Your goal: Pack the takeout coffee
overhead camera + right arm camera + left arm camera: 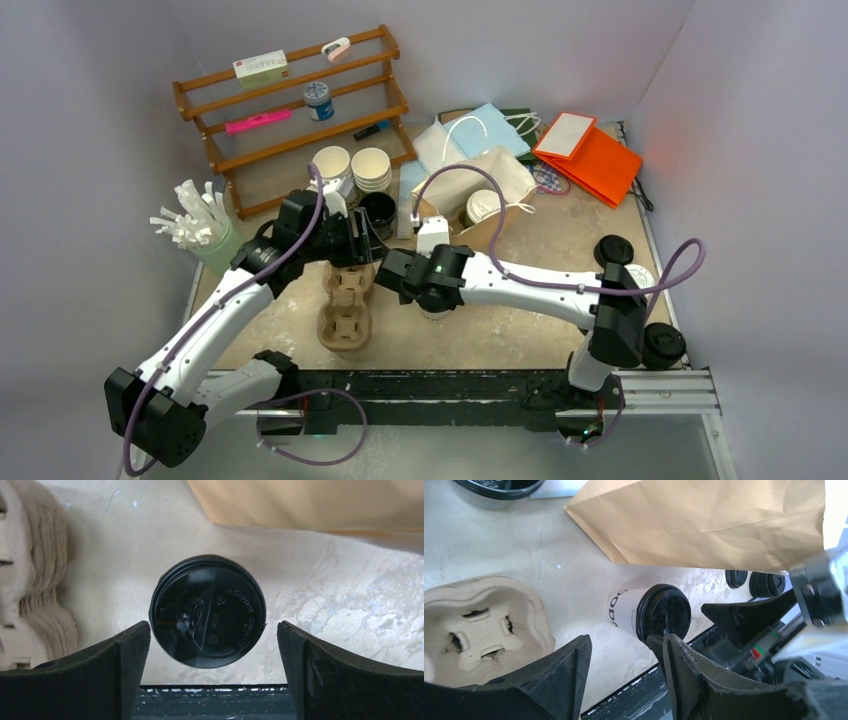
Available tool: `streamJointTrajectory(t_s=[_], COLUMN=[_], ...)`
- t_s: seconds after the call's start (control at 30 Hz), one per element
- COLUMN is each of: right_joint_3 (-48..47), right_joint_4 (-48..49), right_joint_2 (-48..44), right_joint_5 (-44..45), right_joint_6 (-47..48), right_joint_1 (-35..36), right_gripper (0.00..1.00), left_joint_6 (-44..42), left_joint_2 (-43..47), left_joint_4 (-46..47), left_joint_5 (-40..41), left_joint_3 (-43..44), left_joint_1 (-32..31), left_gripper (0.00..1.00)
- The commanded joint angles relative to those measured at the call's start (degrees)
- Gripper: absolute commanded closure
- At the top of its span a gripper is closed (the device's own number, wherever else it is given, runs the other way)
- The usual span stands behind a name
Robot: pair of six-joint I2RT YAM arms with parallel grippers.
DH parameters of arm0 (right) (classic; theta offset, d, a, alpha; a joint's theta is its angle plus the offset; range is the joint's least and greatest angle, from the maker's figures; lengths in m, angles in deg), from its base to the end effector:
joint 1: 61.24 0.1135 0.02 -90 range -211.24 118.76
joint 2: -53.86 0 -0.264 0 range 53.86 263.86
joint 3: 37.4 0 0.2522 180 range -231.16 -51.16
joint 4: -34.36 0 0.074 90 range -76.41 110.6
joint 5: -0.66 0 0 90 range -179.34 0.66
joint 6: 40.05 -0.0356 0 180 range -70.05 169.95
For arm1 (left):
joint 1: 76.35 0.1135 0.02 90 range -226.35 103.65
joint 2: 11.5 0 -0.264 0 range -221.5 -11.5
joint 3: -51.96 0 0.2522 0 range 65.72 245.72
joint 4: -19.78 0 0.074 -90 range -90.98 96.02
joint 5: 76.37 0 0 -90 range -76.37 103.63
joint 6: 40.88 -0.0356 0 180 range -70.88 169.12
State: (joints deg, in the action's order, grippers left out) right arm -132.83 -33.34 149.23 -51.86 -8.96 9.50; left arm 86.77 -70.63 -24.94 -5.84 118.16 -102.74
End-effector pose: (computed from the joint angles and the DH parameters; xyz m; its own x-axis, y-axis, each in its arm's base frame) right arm 0.1312 0.3099 0.2820 -0.7337 -0.0395 -0.6783 -0.0862 0.9957 0.0352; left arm 0.1918 -0.1084 0.3054 -0.8336 -0.2293 -0.5025 0.1847 0.7417 -0.6448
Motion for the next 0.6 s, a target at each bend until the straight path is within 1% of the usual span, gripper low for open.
streamJointTrajectory(t_s=[0.0,0.13,0.37,0.57], right_joint_3=[-4.4,-4.6,-6.2,-5.1], right_joint_4=[-10.5,-10.0,-11.0,-9.4], right_joint_2=[2.4,2.2,4.4,4.4], right_joint_5=[3.9,4.4,3.2,2.0], right_joint_6=[-11.3,-13.1,-16.3,-16.8], right_joint_1=[-0.9,-1.0,-1.5,-1.7], right_gripper=[0.01,0.01,0.07,0.10], left_joint_6=[-2.1,-3.4,-5.0,-5.8], left_joint_2=[2.7,2.7,2.2,1.9], left_joint_4=[-2.1,-3.1,-4.6,-5.0], left_joint_5=[5.2,5.5,5.8,5.7], left_joint_3=[3.2,4.1,4.6,4.8], left_joint_1=[0.6,0.6,0.7,0.9], left_gripper=[0.43,0.42,0.42,0.42])
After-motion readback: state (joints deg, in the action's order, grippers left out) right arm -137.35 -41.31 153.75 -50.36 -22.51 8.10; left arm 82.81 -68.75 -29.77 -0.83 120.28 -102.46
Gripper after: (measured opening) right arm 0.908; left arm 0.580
